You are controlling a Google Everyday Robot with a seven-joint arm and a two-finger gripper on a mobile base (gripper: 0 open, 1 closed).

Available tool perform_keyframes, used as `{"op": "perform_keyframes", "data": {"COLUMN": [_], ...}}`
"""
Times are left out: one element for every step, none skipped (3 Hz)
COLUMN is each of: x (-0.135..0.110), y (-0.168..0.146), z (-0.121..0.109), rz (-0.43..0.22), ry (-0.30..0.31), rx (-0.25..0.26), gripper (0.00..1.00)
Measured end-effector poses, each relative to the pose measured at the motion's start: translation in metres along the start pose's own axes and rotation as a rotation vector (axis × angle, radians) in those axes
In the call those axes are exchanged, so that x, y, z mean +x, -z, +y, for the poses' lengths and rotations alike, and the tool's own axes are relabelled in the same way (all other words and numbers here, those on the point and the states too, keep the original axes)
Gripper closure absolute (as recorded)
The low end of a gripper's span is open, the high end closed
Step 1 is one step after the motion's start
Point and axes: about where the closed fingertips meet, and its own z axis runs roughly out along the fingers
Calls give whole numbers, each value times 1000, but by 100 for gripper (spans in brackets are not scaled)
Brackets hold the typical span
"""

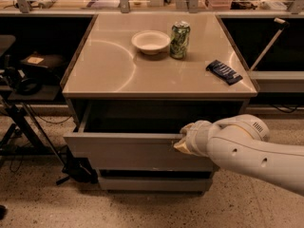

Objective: Open top drawer

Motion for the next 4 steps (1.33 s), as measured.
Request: {"op": "perform_keyframes", "data": {"x": [5, 5, 11, 11], "y": [7, 9, 17, 18], "z": [7, 7, 14, 14], "rz": [5, 5, 9, 10], "ry": [-3, -3, -7, -8], "rx": [0, 0, 2, 2], "gripper": [100, 100, 100, 100]}}
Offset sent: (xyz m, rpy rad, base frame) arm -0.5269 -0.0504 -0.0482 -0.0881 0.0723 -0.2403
